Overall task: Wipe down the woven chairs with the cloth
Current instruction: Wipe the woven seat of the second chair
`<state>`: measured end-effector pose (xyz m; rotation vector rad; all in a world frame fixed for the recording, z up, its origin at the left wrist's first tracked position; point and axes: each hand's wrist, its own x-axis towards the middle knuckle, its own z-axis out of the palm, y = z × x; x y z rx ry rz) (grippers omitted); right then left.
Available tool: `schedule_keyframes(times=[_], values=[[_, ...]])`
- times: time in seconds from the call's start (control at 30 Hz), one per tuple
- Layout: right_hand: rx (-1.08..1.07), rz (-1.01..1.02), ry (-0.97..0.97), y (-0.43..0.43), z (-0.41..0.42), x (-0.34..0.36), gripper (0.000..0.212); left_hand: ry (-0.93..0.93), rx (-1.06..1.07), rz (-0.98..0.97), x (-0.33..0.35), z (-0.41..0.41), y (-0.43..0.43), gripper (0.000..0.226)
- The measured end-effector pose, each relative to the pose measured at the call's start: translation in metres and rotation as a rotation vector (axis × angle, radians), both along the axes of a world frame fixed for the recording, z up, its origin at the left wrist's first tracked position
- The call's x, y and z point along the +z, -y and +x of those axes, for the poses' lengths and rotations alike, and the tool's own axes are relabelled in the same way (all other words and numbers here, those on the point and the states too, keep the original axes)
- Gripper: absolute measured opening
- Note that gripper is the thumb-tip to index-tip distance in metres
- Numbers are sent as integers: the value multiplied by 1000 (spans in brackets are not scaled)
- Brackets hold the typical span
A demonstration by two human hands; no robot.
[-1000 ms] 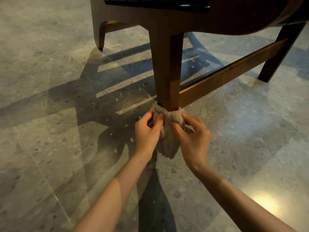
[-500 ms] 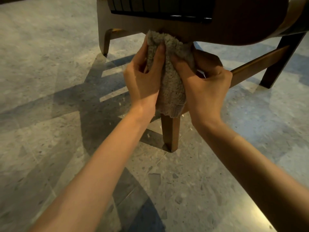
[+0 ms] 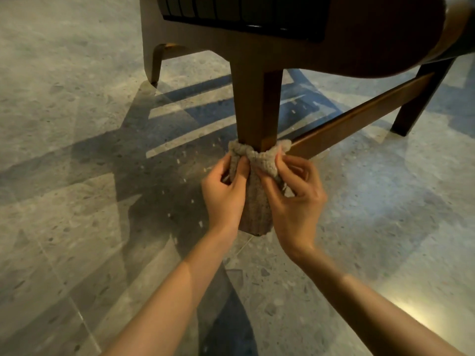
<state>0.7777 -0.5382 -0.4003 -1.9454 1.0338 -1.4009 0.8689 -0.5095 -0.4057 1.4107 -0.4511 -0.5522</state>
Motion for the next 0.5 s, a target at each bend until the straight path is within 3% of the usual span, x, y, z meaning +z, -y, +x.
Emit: schedule_keyframes(times=[0.13, 0.23, 0.37, 0.5], values=[[99, 135, -103, 0, -18, -8, 36, 27, 58, 161, -14, -14, -10, 34], [160, 236, -181, 6, -36, -1, 24, 136, 92, 98, -12, -31, -23, 27], [215, 121, -287, 23, -65, 20, 20, 402, 103, -38, -1, -50, -23, 26], [198, 74, -166, 48, -81, 39, 37, 542, 138, -76, 19, -65, -1, 24]])
